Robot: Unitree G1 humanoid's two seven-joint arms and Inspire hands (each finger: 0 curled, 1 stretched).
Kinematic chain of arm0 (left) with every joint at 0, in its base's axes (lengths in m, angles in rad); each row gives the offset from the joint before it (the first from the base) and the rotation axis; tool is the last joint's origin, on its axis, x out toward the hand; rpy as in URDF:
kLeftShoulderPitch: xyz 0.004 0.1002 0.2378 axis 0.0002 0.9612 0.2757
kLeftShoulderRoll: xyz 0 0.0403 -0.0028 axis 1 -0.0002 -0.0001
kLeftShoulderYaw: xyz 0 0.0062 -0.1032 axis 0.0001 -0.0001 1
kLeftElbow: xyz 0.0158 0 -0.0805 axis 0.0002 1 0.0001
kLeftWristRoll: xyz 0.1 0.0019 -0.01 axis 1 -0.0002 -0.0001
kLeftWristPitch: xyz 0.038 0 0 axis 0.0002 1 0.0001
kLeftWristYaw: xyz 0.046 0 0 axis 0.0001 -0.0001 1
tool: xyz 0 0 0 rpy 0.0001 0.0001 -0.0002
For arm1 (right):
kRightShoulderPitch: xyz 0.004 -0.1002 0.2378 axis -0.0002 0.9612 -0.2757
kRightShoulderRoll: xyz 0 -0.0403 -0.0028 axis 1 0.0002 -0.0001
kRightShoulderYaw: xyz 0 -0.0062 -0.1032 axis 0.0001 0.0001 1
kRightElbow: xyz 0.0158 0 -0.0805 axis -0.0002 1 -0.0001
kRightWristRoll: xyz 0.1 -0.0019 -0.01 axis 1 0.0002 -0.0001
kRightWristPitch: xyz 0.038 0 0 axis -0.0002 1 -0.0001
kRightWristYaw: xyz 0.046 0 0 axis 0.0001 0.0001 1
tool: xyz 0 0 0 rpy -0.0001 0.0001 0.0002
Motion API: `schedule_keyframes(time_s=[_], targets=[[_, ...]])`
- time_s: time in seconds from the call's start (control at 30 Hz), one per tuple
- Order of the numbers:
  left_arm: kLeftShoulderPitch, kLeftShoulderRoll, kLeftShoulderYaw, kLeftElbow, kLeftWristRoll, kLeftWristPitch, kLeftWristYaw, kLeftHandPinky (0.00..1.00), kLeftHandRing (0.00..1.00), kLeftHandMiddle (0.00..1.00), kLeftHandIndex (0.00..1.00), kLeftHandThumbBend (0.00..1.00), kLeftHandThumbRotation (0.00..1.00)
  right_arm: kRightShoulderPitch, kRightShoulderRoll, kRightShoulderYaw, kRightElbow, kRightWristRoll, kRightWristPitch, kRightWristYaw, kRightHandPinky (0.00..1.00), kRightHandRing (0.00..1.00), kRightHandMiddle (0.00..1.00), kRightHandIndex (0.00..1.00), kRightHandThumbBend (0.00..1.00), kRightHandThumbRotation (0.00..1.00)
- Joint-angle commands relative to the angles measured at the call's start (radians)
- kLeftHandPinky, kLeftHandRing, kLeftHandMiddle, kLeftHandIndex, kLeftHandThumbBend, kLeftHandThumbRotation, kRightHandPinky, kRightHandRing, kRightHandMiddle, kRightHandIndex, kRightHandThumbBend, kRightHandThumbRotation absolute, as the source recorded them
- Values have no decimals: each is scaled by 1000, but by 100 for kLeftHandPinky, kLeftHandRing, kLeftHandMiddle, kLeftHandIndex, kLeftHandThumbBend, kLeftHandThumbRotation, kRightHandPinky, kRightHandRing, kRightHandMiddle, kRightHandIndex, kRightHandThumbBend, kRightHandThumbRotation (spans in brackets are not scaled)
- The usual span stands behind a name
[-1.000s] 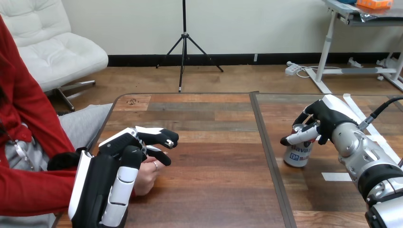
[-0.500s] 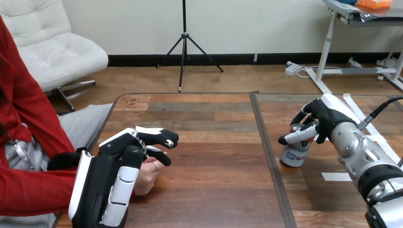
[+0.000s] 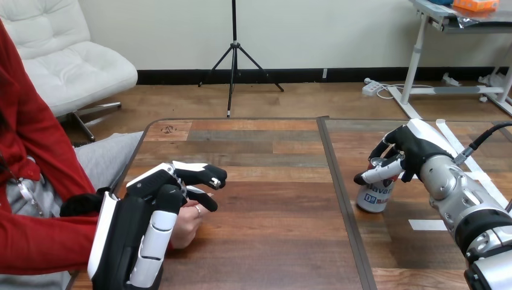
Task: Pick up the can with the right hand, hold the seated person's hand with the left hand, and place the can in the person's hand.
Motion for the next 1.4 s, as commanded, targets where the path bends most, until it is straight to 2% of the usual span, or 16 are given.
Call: schedule_keyframes(time_s=[0.0, 0.3, 0.47, 0.73, 0.9, 1.37], targets=[[-45, -26, 2, -15, -11, 0, 0, 44, 61, 61, 50, 58, 92, -39, -6, 10, -9, -11, 11, 11, 45, 53, 56, 51, 80, 0], [-49, -24, 8, -12, -3, -4, 2, 44, 62, 61, 50, 58, 92, -41, -7, 7, -10, -11, 22, 35, 48, 57, 60, 54, 87, 0], [-50, -24, 11, -14, 0, -3, 4, 44, 61, 61, 50, 58, 92, -44, -7, 10, -11, -13, 34, 50, 48, 58, 61, 56, 90, 4], [-53, -21, 11, -11, -15, -4, -4, 44, 61, 61, 50, 56, 93, -44, -6, 7, -12, -9, 41, 60, 40, 50, 56, 59, 94, 12], [-56, -20, 12, -10, -17, -3, -6, 44, 61, 61, 50, 56, 92, -43, -7, 5, -13, -6, 38, 66, 39, 48, 54, 60, 96, 14], [-58, -25, 14, -10, -21, -1, -7, 45, 61, 60, 49, 57, 91, -44, -9, 0, -15, 0, 35, 82, 43, 52, 58, 62, 98, 17]])
